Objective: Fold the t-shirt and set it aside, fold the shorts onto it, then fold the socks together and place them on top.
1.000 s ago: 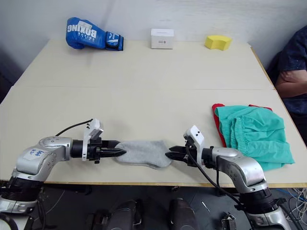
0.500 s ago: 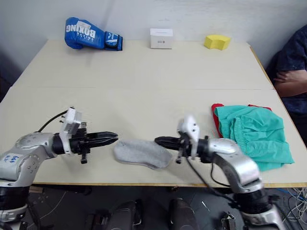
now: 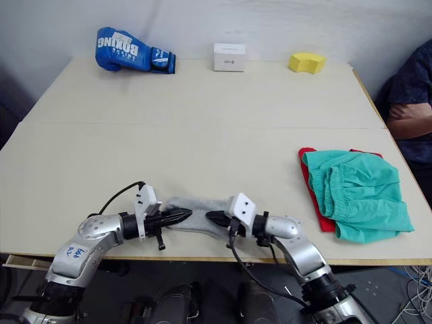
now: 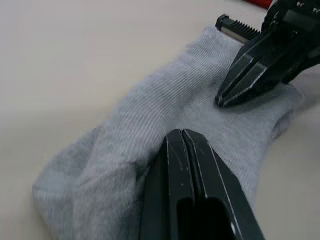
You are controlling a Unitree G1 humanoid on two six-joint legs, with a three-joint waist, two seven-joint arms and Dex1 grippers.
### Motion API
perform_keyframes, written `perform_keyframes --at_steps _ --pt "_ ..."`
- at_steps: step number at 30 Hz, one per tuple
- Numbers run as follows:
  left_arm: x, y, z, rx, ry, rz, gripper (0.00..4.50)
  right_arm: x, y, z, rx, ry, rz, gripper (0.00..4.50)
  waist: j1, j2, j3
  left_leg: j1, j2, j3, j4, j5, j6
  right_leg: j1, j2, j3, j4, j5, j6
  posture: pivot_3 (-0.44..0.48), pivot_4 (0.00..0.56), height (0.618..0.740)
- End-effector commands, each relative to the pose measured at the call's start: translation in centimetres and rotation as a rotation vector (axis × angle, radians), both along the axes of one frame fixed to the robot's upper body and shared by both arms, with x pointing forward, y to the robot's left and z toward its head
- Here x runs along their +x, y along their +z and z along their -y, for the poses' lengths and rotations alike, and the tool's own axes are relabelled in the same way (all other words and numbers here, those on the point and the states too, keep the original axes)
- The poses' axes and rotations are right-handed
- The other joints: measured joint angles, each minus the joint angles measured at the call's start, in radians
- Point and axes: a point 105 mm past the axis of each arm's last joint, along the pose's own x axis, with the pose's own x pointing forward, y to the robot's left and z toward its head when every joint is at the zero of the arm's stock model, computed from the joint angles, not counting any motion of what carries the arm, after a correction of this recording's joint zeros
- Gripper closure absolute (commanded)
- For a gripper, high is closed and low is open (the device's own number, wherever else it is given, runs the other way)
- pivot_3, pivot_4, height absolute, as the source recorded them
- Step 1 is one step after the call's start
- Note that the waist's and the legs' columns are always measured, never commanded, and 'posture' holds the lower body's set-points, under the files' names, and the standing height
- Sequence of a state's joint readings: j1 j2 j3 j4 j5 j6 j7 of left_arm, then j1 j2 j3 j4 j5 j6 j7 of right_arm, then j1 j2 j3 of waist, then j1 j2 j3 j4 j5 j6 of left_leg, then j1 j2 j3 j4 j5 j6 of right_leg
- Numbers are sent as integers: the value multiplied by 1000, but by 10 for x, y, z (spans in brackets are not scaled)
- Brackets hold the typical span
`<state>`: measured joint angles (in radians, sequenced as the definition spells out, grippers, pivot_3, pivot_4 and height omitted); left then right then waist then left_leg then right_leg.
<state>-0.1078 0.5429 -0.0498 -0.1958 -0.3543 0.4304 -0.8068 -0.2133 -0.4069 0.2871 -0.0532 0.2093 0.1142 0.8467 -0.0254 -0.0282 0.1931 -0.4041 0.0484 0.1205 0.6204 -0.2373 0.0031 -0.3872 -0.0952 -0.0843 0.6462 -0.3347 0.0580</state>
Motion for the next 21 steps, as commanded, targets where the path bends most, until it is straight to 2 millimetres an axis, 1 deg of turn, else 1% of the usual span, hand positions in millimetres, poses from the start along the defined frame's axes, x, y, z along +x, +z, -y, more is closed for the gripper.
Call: perform_keyframes --at_steps 1,3,5,6,8,9,11,13,14,16,17,18,19,21 --pt "-4 -1 -9 -13 34 10 4483 4 3 28 16 -87 1 4500 0 0 -1 0 0 0 0 0 0 0 0 0 0 0 0 0 150 740" --pt "-4 8 -16 -19 34 69 4483 5 12 33 50 -100 13 4500 -2 1 -1 0 0 0 0 0 0 0 0 0 -1 0 0 0 150 740" --pt "-4 25 -20 -74 36 124 4483 6 22 33 76 -93 28 4500 -3 0 -1 -1 1 0 -1 0 0 -2 0 0 0 0 -1 0 150 740" --pt "-9 40 -17 -148 -7 134 4483 7 29 31 98 -89 39 4500 -3 0 -1 -2 1 0 -2 0 -1 -3 0 0 0 0 -1 0 150 740" --pt "-9 59 -22 -191 -3 159 4483 8 44 21 137 -57 67 4500 -3 1 0 -3 1 0 -2 1 -1 -5 0 0 1 0 -2 0 150 740" --pt "-9 65 -26 -204 6 160 4483 8 50 15 148 -35 79 4500 -4 1 0 -3 1 0 -2 1 -1 -5 0 0 1 -1 -2 0 150 740" --pt "-2 73 -41 -217 77 140 4483 8 57 0 150 17 102 4500 -5 1 0 -3 1 0 -3 2 -1 -5 1 0 1 -1 -2 0 150 740" --pt "7 71 -60 -236 177 64 4104 8 55 -16 130 65 100 4500 -6 1 0 -2 1 0 -3 3 -1 -5 1 0 2 -1 -2 0 150 740" --pt "7 69 -64 -241 191 31 3916 8 52 -21 118 83 100 4500 -5 1 0 -2 1 0 -3 3 -1 -5 1 0 2 -1 -2 0 150 740" --pt "8 56 -71 -202 236 -105 3309 7 40 -32 53 133 103 4500 -4 1 0 -2 1 0 -3 4 1 -5 1 0 1 -1 -2 0 150 740" --pt "7 51 -72 -194 247 -164 3004 6 34 -36 24 158 105 4500 -3 0 0 -2 0 0 -3 4 2 -4 1 0 1 -1 -2 0 150 740" --pt "5 47 -72 -196 252 -241 2593 6 28 -40 8 171 95 4500 -2 0 0 -3 0 0 -3 4 2 -5 1 0 0 -1 -2 0 150 740" --pt "3 41 -71 -178 252 -315 2403 6 26 -43 3 178 88 4500 -1 0 0 -3 0 0 -3 4 2 -5 1 0 0 -1 -2 0 150 740" --pt "0 36 -65 -178 244 -429 1759 8 23 -47 13 170 59 4500 -1 -2 1 -3 -1 0 -3 4 2 -5 0 0 0 -1 -1 0 150 740"
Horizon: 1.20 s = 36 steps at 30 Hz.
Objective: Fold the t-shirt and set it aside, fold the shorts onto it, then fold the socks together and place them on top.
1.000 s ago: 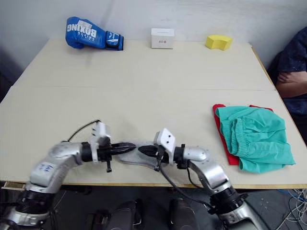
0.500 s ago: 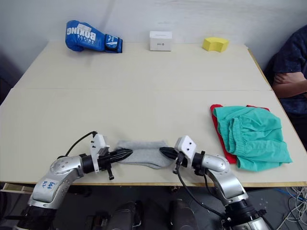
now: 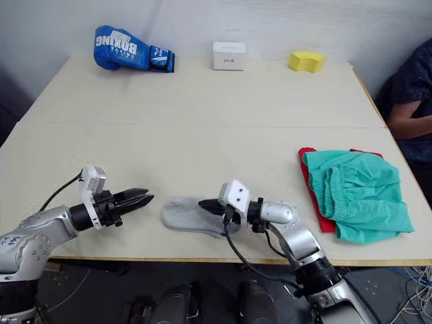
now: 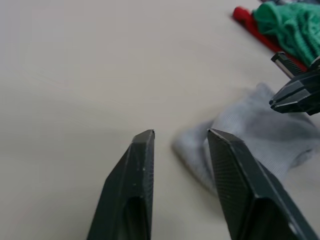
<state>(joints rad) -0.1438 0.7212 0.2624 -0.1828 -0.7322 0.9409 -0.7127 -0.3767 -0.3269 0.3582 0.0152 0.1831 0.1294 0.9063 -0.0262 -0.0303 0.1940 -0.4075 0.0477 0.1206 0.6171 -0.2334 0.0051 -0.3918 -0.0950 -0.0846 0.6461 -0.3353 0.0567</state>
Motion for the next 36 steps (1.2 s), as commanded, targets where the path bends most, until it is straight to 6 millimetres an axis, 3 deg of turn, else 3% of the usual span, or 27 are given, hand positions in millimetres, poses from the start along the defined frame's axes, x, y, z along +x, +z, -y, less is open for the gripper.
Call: perform_keyframes --at_steps 1,5,6,10,17,21,25,32,36 --pt "-5 1 15 -50 -36 -145 1417 -1 1 -8 9 18 7 4500 0 0 0 0 0 0 0 0 -1 0 0 0 0 0 0 0 150 740" --pt "-11 -2 29 -107 -61 -280 195 -2 -9 -4 -38 17 3 4500 -2 -1 0 0 0 0 0 0 -6 0 0 0 1 0 1 0 150 740" --pt "-11 -5 32 -110 -60 -312 92 -1 -12 -2 -46 6 -5 4500 -2 -1 0 1 0 0 0 0 -7 0 0 0 1 0 1 0 150 740" --pt "-11 -18 39 -39 -39 -403 92 1 -23 5 -72 -26 -23 4500 -1 -2 -2 2 0 0 0 3 -12 1 0 0 2 0 1 0 150 740" --pt "-5 -15 60 -106 -56 -402 92 -1 -30 8 -81 -31 -34 4500 10 -2 -5 5 -1 -1 0 3 -12 6 0 0 0 1 1 0 150 740" --pt "-1 -13 60 -117 -24 -384 986 -1 -32 8 -85 -29 -38 4500 13 -2 -6 6 -1 -1 0 3 -12 7 0 0 0 1 1 0 150 740" --pt "2 -9 58 -110 -14 -362 2185 -2 -33 9 -90 -26 -41 4500 12 -3 -6 6 -1 -2 0 3 -12 6 0 0 -1 1 1 0 150 740" --pt "6 27 63 -91 -93 -262 4397 -5 -44 17 -152 -17 -30 4500 17 -3 -6 4 -1 -2 0 3 -12 5 0 0 -1 1 1 0 150 740" --pt "5 50 80 -71 -216 -208 4486 -5 -46 20 -181 -13 -8 4500 19 -3 -6 4 -1 -2 -1 3 -13 4 0 0 -1 1 1 0 150 740"
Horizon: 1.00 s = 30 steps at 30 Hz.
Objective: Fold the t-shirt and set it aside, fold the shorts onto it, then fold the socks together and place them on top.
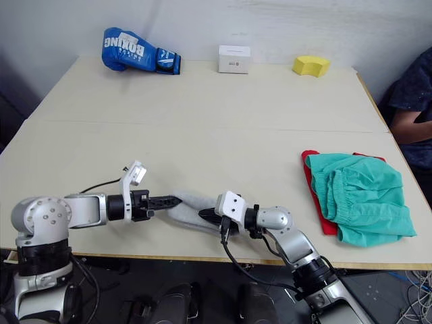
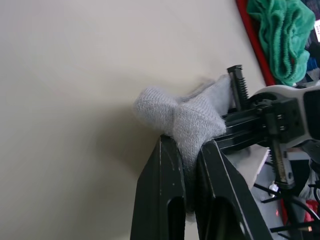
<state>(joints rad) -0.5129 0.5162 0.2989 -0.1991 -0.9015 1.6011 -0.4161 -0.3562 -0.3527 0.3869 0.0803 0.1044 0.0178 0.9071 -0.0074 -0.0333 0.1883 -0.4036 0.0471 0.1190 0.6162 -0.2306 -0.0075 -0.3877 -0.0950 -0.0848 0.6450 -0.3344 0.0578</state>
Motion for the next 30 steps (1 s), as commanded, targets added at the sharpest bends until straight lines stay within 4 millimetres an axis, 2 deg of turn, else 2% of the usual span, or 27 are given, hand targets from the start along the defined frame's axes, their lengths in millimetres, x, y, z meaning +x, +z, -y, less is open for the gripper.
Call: perform_keyframes --at_steps 1,6,11,15,20,23,27,30 --pt "-5 27 18 -8 -137 97 4486 -3 -25 14 -96 -27 -53 4500 1 0 0 0 0 0 0 0 0 0 0 0 0 0 0 0 150 740" --pt "-5 35 53 5 -301 119 4486 2 -20 17 -96 -53 -34 4500 4 0 0 0 0 0 0 1 -1 0 0 0 0 0 0 0 150 740" --pt "-3 26 83 11 -408 125 4486 5 -13 24 -95 -101 -12 4500 4 0 0 0 0 0 0 1 -1 0 0 0 0 0 0 0 150 740" --pt "-6 18 94 82 -518 182 4486 3 -7 32 -96 -146 2 4500 5 0 0 -2 0 1 0 1 -1 -2 1 0 0 0 0 0 150 740" --pt "2 9 107 109 -562 239 4486 -4 -1 41 -96 -195 -1 4500 7 0 0 -2 0 1 0 1 -1 -2 0 0 -1 0 0 0 150 740" --pt "-1 1 110 121 -602 229 4486 -8 3 46 -87 -228 -7 4500 7 0 1 -3 0 1 -1 1 0 -2 0 0 -1 0 0 0 150 740" --pt "2 -5 114 90 -607 260 3245 -19 11 56 -69 -276 -21 4500 7 0 1 -4 0 1 -1 3 4 -4 0 0 -1 -1 -1 0 150 740" --pt "6 -8 112 80 -597 311 2277 -26 17 74 -73 -344 -25 4500 8 0 1 -4 0 1 -1 3 5 -4 0 0 -1 -1 -1 0 150 740"
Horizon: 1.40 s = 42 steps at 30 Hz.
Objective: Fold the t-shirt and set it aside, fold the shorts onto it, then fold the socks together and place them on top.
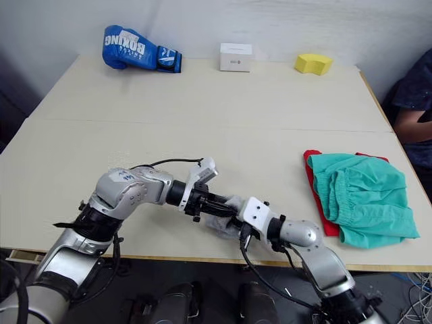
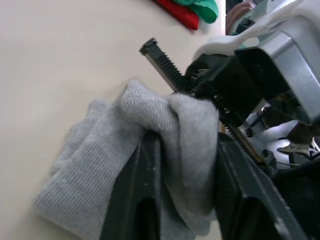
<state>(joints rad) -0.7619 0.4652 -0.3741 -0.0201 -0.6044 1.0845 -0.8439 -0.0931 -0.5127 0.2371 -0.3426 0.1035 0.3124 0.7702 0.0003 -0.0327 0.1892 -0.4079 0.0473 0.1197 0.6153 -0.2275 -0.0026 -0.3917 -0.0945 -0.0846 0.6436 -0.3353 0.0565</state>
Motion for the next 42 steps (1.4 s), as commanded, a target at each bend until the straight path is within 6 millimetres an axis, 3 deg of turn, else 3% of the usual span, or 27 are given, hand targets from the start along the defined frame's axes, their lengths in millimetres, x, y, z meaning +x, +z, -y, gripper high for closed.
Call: perform_keyframes --at_steps 1,7,11,15,21,26,30,35,38,42 --pt "3 0 -1 -41 -10 60 1997 -5 12 23 2 -93 11 4500 0 0 0 0 0 0 0 0 1 0 0 0 0 0 0 0 150 740" --pt "-4 -5 -6 -139 -77 119 32 -17 20 70 27 -243 -13 4500 3 0 0 -1 0 0 0 -4 7 0 0 0 -1 0 0 0 150 740" --pt "-5 -7 -7 -195 -111 183 9 -21 22 92 20 -300 -13 4500 1 1 1 0 0 0 0 -4 7 0 0 0 -1 0 0 0 150 740" --pt "-6 18 -19 -362 -133 270 9 -19 42 107 112 -358 24 4500 0 1 1 0 0 0 0 -4 8 0 1 -1 0 0 0 0 150 740" --pt "4 46 -42 -489 -31 306 9 -14 83 91 293 -284 92 4500 -1 2 1 0 1 0 0 -3 8 0 1 -1 0 0 0 0 150 740" --pt "14 25 -56 -332 24 352 1610 -10 104 45 361 -113 110 4500 -4 2 2 0 1 0 0 -3 8 0 1 -1 0 0 1 0 150 740" --pt "10 8 -49 -268 -8 395 2883 -10 87 6 304 -4 67 4500 -2 2 2 0 1 0 -1 -3 8 0 2 -1 0 0 1 0 150 740" --pt "2 -15 -34 -207 -17 404 4484 -11 53 -11 202 63 35 4500 1 2 2 -3 -1 0 1 -5 11 0 0 -1 -2 0 1 0 150 740" --pt "8 -31 -33 -143 62 391 4484 -9 28 -11 157 64 13 4500 0 2 2 -3 0 1 2 -5 12 0 0 -1 -2 1 2 0 150 740" --pt "4 -43 -32 -95 67 376 4484 -1 12 0 171 14 19 4500 -1 2 2 -2 0 0 3 -5 12 0 1 -2 0 1 2 0 150 740"
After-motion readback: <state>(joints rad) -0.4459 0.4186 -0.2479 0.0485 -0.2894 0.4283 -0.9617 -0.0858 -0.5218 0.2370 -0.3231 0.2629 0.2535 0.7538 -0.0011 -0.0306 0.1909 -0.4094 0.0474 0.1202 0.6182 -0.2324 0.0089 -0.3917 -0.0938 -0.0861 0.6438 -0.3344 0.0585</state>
